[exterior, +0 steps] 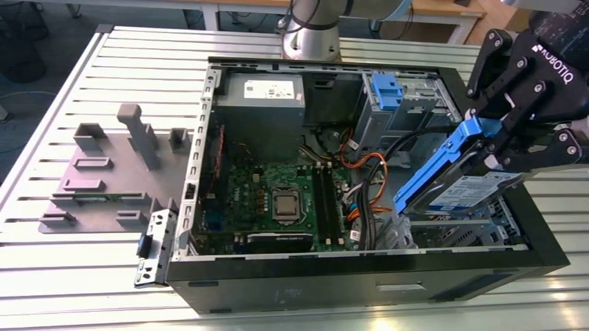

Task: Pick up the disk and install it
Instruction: 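Insert the disk into the insertion slot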

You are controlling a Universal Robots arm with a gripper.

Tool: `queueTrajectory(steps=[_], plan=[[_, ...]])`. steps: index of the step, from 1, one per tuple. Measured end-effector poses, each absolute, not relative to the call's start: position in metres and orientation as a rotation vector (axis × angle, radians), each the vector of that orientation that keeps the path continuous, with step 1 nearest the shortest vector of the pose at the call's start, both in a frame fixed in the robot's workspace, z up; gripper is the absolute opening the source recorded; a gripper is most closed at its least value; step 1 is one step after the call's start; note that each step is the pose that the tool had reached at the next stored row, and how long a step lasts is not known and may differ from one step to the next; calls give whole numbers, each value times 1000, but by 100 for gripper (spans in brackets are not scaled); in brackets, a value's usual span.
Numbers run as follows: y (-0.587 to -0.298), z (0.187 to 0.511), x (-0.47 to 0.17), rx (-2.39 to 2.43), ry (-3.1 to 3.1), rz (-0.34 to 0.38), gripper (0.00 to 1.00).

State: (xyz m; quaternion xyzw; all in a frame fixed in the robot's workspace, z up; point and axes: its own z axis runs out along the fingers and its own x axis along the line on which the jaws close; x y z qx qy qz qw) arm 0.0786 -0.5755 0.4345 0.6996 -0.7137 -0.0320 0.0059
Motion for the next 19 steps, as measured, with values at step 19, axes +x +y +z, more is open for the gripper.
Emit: queueTrajectory(steps=[19], plan=[[-581,442,78,2190,-2234,-101,37]])
